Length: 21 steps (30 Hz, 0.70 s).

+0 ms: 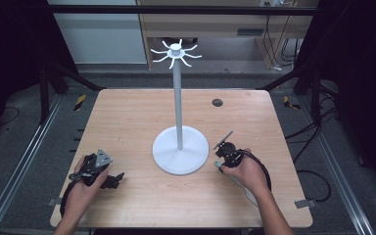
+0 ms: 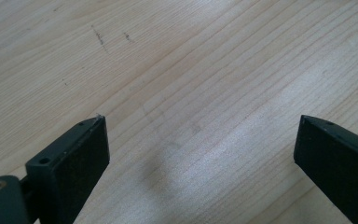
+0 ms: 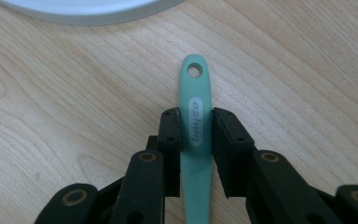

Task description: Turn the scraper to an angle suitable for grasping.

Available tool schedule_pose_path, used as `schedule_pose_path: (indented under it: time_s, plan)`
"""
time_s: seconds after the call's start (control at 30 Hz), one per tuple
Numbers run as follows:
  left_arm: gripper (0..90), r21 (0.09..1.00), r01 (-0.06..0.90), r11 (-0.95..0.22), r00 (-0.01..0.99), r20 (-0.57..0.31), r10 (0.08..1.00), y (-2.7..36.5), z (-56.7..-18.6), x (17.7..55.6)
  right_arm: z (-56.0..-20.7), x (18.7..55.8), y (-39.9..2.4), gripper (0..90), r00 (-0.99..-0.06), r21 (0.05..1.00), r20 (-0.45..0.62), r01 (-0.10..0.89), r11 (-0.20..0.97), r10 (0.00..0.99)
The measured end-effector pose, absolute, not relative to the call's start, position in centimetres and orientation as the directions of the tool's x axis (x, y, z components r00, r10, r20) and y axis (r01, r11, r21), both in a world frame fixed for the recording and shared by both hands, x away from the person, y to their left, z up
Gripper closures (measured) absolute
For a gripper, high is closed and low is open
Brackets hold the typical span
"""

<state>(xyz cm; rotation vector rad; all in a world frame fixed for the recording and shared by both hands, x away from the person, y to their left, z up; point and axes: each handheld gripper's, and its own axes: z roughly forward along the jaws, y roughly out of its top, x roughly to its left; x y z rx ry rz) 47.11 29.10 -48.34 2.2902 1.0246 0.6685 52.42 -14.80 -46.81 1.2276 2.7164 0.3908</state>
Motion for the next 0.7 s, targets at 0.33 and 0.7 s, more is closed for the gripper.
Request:
schedule_pose_path:
  time_s: [0.33,0.7]
  plan:
    - [3.0,0.643,0.514,-0.568,0.588,0.218,0.779,29.1,-48.4,47.1,-43.2,51.4,-16.6,74.2,-0.609,0.457,0.011,0.709,0.537,0.793]
    - [3.0,0.645,0.515,-0.565,0.586,0.217,0.781,29.1,-48.4,47.1,-39.1,50.7,-18.8,74.3,-0.569,0.609,0.036,0.664,0.434,0.821]
